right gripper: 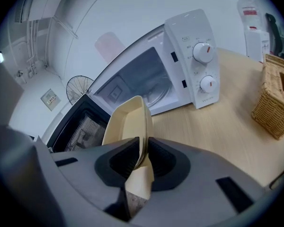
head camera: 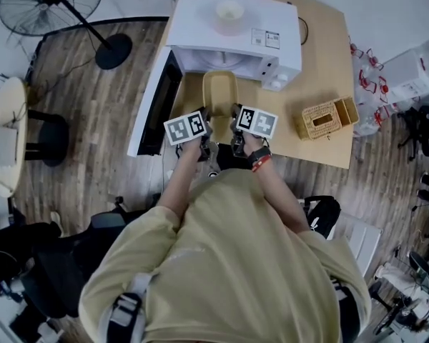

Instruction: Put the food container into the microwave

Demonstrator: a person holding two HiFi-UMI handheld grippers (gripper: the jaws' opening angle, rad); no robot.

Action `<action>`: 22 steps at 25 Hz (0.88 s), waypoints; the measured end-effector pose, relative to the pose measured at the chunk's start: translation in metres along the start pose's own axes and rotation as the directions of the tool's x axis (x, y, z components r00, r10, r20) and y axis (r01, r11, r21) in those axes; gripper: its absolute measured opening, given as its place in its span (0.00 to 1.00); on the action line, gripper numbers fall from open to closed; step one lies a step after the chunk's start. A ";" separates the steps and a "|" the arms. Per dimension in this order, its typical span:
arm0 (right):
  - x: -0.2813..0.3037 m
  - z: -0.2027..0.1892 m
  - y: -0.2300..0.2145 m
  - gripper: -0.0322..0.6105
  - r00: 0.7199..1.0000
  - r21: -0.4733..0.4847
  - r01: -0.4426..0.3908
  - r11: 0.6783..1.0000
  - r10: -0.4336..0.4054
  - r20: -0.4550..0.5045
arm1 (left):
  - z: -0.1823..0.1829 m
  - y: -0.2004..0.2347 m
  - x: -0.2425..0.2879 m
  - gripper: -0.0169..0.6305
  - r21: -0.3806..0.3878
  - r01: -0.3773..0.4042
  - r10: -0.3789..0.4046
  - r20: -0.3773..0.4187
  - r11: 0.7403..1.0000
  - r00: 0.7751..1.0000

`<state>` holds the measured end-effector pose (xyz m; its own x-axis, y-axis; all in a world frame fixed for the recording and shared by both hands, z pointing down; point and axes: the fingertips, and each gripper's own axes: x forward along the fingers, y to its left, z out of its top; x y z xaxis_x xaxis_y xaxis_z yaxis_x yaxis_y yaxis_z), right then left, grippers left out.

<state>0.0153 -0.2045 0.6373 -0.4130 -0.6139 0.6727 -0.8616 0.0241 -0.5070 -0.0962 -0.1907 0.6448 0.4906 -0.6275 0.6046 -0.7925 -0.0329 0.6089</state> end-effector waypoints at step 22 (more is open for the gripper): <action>0.048 0.060 -0.008 0.15 1.000 0.000 -0.004 1.000 0.004 0.000 | 0.056 -0.003 0.049 0.12 0.027 0.002 -0.002 -0.001 1.000 1.000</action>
<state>0.0198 -0.2816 0.6415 -0.4162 -0.6135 0.6711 -0.8601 0.0261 -0.5095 -0.0903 -0.2652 0.6439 0.4928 -0.6268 0.6036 -0.8007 -0.0552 0.5965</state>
